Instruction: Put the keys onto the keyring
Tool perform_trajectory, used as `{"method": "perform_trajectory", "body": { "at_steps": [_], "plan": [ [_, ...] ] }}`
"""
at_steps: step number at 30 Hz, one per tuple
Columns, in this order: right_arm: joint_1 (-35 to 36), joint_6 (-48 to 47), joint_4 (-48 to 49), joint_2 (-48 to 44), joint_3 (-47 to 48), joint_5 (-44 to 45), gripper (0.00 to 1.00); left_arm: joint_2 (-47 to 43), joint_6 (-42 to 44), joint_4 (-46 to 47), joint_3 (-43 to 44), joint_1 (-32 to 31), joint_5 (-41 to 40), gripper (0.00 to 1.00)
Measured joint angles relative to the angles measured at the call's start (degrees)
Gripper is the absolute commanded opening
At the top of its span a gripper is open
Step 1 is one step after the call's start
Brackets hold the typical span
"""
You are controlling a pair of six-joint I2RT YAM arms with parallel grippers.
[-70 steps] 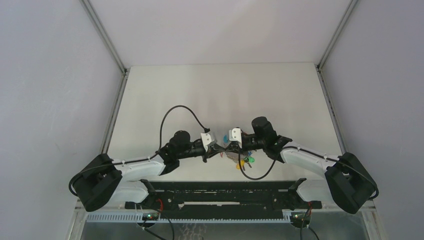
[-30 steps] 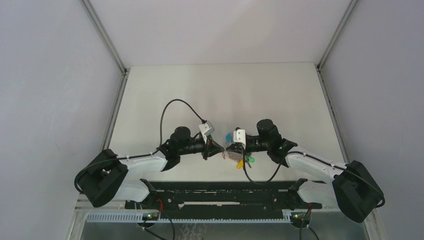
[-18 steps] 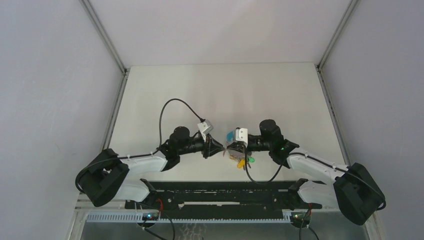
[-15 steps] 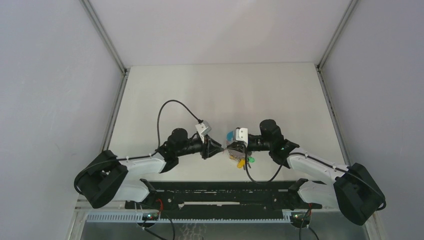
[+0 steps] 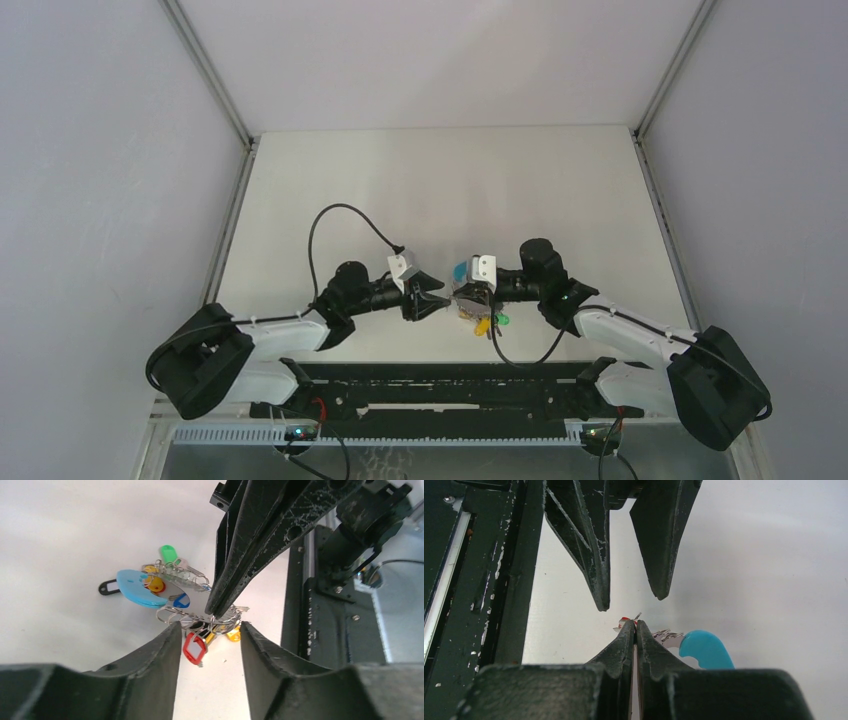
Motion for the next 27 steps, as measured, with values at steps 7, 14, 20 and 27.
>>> {"method": "perform_trajectory", "body": {
  "at_steps": [7, 14, 20, 27],
  "plan": [
    [-0.1, 1.3, 0.8, 0.0, 0.0, -0.3, 0.00, 1.4, 2.0, 3.0, 0.0, 0.7, 0.5, 0.52],
    [-1.0, 4.4, 4.3, -0.2, -0.8, -0.5, 0.00, 5.3, 2.0, 7.7, -0.3, 0.9, 2.7, 0.41],
    [-1.5, 6.0, 6.6, -0.2, -1.1, -0.5, 0.00, 6.8, 3.0, 10.6, -0.5, 1.1, 4.7, 0.32],
    [-1.5, 6.4, 6.9, 0.4, -1.1, -0.6, 0.00, 8.9, 4.0, 13.2, -0.9, 1.7, 5.5, 0.23]
  ]
}}
